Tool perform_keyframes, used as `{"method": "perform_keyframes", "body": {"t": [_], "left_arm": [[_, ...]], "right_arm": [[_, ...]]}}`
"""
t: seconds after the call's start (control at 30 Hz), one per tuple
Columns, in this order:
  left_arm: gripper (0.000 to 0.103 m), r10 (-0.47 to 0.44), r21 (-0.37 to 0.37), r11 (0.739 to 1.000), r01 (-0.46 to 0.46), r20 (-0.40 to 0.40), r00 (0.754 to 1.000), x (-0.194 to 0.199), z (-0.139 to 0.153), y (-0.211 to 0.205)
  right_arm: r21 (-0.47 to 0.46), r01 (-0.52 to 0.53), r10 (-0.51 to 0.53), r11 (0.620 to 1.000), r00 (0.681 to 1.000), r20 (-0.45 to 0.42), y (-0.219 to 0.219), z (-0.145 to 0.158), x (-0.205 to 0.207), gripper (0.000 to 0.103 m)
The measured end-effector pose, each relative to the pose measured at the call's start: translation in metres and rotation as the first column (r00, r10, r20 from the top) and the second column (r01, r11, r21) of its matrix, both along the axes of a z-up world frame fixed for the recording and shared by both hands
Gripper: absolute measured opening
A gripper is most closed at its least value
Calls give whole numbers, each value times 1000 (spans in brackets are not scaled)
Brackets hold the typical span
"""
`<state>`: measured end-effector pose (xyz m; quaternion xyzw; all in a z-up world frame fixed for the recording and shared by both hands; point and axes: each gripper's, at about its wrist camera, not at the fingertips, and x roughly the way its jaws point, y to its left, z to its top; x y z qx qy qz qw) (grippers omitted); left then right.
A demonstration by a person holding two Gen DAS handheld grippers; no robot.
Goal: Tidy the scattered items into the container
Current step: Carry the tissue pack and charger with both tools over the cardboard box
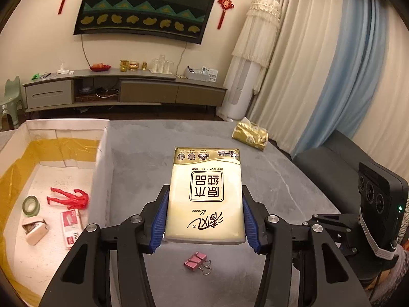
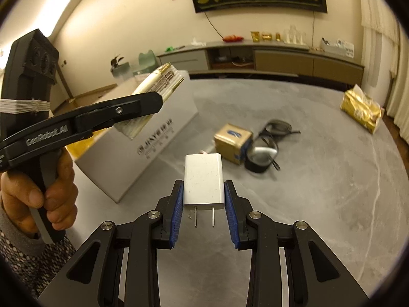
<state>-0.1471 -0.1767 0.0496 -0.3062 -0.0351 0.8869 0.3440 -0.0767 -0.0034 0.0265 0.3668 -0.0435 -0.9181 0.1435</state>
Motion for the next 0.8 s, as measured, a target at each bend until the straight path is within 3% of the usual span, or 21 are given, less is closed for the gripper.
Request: {"method": "perform_keyframes", "body": {"t": [0.37,0.8], "left_arm": [[53,125,63,990,-126,12,992,-9,24,-47],[53,188,102,977,-189,19,982,-12,33,-81]], "right_arm": [[6,-18,18,1000,999,-37,-38,25,-4,33],[19,-58,60,998,992,-110,-84,69,-8,33]]}}
